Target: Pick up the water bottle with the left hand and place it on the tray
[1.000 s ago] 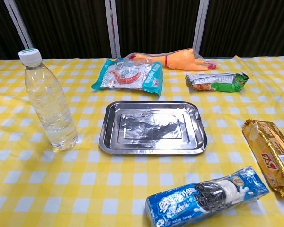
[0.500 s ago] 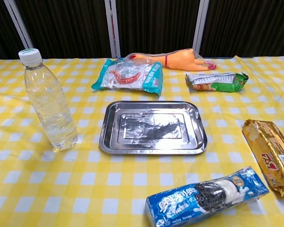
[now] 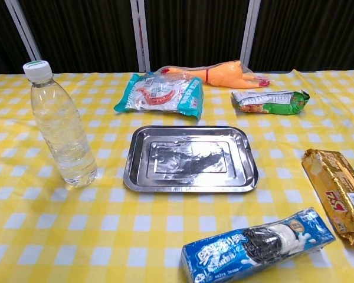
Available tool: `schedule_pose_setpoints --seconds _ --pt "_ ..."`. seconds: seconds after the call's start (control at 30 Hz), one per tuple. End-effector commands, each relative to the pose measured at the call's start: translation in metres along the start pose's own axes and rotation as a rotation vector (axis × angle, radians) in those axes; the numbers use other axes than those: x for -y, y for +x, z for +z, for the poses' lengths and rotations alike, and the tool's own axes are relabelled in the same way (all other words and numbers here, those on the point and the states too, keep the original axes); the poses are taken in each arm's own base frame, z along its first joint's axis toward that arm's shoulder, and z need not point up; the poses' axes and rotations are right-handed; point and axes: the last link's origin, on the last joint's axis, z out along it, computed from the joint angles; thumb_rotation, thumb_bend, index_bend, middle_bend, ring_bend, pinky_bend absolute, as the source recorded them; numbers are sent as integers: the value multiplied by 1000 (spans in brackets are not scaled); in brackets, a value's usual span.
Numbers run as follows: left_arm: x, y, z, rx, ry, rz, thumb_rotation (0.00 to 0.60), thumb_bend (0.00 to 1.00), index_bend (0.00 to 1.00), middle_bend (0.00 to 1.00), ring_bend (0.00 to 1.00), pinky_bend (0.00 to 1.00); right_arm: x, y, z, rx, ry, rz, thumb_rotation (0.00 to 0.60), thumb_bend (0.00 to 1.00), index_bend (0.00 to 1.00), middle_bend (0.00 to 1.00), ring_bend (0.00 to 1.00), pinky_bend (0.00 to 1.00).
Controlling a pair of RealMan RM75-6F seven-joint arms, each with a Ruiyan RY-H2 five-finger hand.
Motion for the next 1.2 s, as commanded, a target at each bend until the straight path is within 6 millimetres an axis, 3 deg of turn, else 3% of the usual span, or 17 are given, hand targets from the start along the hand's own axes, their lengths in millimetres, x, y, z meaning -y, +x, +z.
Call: schedule_pose_setpoints --seconds 0.03,0.17,0.93,1.03,1.2 --pt "-24 -15 26 161 -46 -287 600 193 100 63 0 38 1 -1 1 8 1 10 600 50 111 0 37 0" --pt "-38 -36 52 192 -61 -328 600 192 105 69 0 38 0 -1 2 15 0 16 600 49 111 0 38 0" --pt "-53 -94 97 217 -1 -310 600 199 163 112 0 38 0 -4 3 42 0 25 600 49 111 0 38 0" --pt "-56 -99 98 206 -12 -300 600 277 217 190 0 38 0 -4 3 40 -1 26 600 49 111 0 38 0" --pt "-61 -97 98 146 -22 -345 600 449 390 371 0 44 0 -4 3 43 -2 26 600 50 111 0 37 0"
